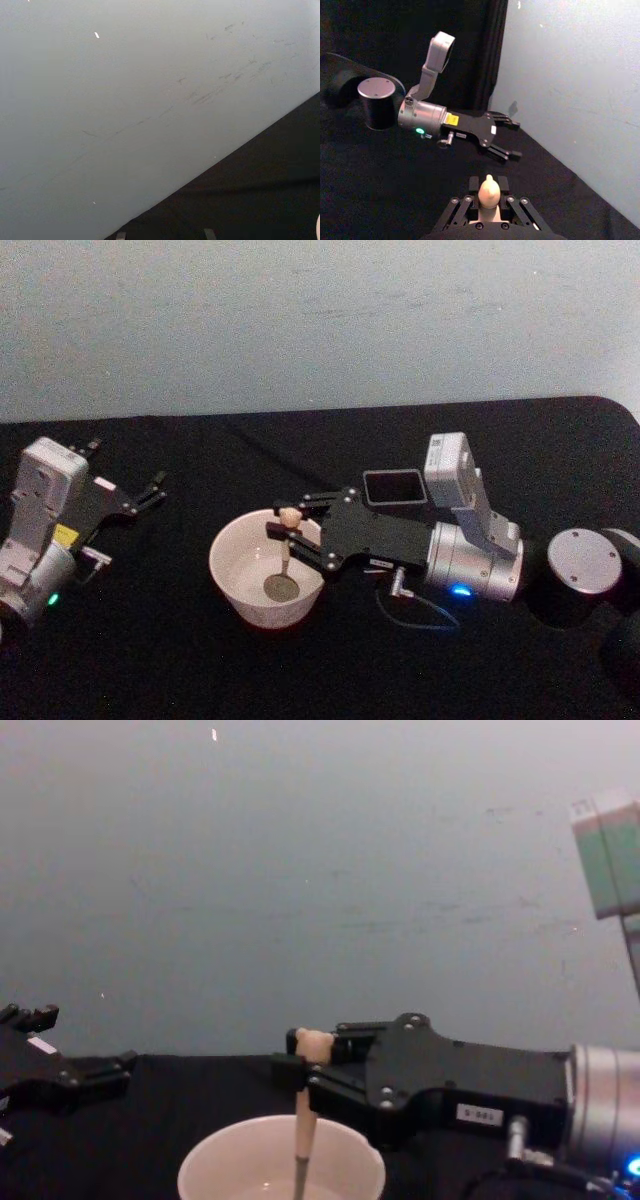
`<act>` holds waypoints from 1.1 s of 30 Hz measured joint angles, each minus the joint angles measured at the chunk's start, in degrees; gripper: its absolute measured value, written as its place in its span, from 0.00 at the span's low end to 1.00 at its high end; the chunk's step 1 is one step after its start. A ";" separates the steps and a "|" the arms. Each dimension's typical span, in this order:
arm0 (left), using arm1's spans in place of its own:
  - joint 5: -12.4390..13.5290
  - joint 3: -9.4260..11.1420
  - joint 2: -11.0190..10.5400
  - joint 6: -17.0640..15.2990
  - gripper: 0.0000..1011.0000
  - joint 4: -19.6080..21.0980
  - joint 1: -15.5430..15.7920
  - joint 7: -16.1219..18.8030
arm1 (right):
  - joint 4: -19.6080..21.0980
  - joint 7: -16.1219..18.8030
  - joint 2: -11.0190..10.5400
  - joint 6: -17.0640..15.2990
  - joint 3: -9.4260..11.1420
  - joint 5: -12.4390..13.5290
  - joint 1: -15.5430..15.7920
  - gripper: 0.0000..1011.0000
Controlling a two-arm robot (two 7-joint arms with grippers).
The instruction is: Pick up the stirring spoon with one hand, stir inside the cup, then place it back in its original position.
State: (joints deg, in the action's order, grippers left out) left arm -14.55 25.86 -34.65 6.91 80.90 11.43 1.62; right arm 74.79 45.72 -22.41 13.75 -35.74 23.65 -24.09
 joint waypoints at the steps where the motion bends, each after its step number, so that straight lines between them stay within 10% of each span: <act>1: 0.00 0.00 0.00 0.00 0.99 0.00 0.00 0.00 | -0.11 0.00 0.18 0.01 -0.14 0.00 -0.10 0.21; 19: 0.00 0.00 0.00 0.00 0.99 0.00 0.00 0.00 | -6.93 -3.02 5.15 0.41 -0.95 -1.61 -4.41 0.21; 33: 0.00 0.00 0.00 0.00 0.99 0.00 0.00 0.00 | -7.45 -4.78 4.46 0.46 1.19 -2.43 -4.27 0.21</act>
State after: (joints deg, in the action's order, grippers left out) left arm -14.55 25.86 -34.65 6.91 80.90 11.43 1.62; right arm 67.34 40.95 -17.95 14.22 -34.56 21.23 -28.36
